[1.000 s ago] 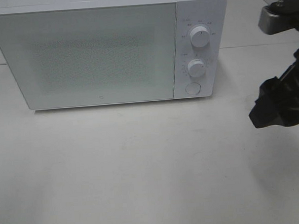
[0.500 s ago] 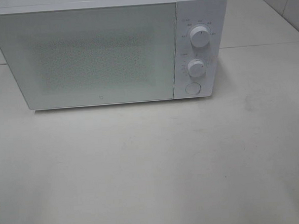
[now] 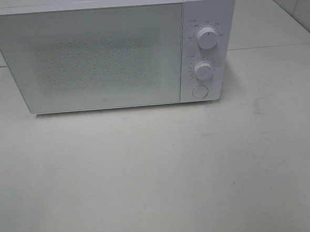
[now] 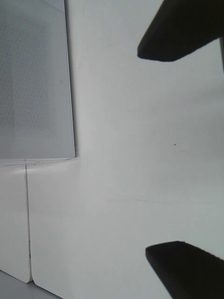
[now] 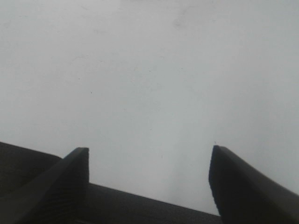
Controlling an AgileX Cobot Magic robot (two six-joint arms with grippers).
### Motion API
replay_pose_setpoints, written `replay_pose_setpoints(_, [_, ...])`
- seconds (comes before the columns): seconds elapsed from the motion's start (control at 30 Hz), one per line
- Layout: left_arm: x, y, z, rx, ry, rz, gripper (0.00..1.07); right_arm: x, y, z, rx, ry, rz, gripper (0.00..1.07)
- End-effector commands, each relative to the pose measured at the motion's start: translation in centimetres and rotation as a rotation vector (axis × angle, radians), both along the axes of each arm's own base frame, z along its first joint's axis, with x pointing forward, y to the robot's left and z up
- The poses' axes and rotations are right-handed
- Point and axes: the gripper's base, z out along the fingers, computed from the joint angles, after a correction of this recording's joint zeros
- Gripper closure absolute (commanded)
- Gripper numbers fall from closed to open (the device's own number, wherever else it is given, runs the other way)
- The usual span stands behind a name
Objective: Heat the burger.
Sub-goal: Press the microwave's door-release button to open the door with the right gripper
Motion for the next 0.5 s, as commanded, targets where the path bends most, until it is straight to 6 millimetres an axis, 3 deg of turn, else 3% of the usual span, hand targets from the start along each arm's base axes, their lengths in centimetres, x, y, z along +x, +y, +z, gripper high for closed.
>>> replay_pose_setpoints(0.03, [-0.3, -0.1, -0.1, -0.005, -0.022, -0.006, 0.06, -1.1, -0.5, -1.0, 0.006, -0.025, -0.043, 0.37])
replay_pose_setpoints(0.5, [-0.3, -0.1, -0.1, -0.005, -0.022, -0.006, 0.06, -4.7, -1.1, -2.4, 0.066, -0.251, -0.14, 0.37])
